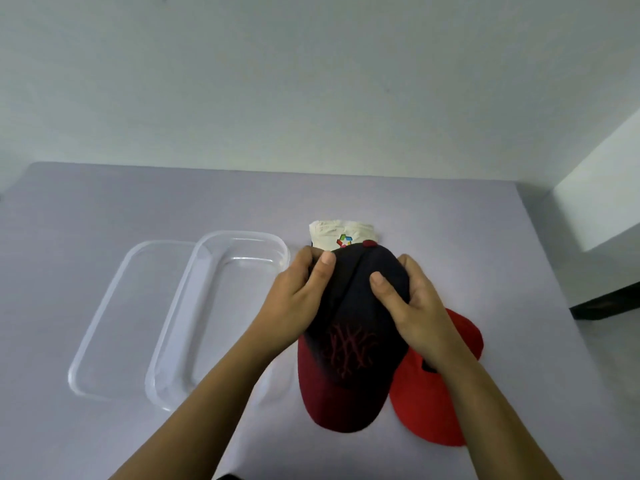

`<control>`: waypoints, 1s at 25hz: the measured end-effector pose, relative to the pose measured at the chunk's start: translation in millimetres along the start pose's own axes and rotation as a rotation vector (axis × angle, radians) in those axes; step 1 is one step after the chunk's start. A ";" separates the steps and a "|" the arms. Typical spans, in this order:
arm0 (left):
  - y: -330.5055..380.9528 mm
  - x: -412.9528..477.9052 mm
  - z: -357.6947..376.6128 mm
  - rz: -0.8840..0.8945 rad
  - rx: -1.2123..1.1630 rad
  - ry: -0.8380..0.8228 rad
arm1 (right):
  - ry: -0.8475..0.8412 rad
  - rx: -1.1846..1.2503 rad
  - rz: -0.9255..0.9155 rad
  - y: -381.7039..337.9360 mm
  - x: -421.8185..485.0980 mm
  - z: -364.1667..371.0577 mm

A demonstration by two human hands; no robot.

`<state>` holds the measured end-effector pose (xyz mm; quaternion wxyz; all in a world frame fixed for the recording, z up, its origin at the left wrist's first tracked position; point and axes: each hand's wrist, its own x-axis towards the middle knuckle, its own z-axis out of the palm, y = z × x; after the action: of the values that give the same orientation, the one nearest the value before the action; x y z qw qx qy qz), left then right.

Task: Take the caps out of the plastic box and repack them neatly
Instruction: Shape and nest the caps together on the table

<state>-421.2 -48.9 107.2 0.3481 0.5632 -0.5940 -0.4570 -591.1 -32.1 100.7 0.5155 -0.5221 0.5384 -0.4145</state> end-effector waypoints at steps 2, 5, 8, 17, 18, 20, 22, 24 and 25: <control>11.1 -2.5 -12.2 0.082 0.084 0.030 | -0.043 -0.031 -0.074 -13.0 -6.0 -0.1; 26.6 -3.0 -23.1 0.186 0.217 0.022 | -0.084 -0.027 -0.164 -26.2 -11.3 -2.8; 39.6 -3.2 -26.0 0.248 0.285 0.042 | -0.113 -0.015 -0.239 -33.4 -18.0 -2.5; 37.1 -28.3 -42.3 0.100 0.110 0.078 | -0.239 0.086 -0.234 -31.1 -27.2 10.1; 36.1 -28.1 -48.7 0.081 0.086 0.067 | -0.249 0.098 -0.228 -32.7 -27.1 15.8; 33.0 -27.7 -61.0 0.064 0.095 0.061 | -0.258 0.078 -0.216 -36.0 -25.2 27.2; 29.2 -28.1 -73.0 0.063 0.136 0.080 | -0.273 0.038 -0.164 -38.3 -21.0 36.5; 25.1 -30.6 -86.3 0.060 0.096 0.096 | -0.308 0.063 -0.065 -38.9 -16.7 48.3; 22.4 -32.3 -92.9 0.052 0.055 0.095 | -0.332 0.118 -0.020 -39.0 -16.0 55.4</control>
<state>-338.8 -32.1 163.0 0.3722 0.5779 -0.6037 -0.4037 -532.3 -15.6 134.1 0.6228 -0.5575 0.4153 -0.3588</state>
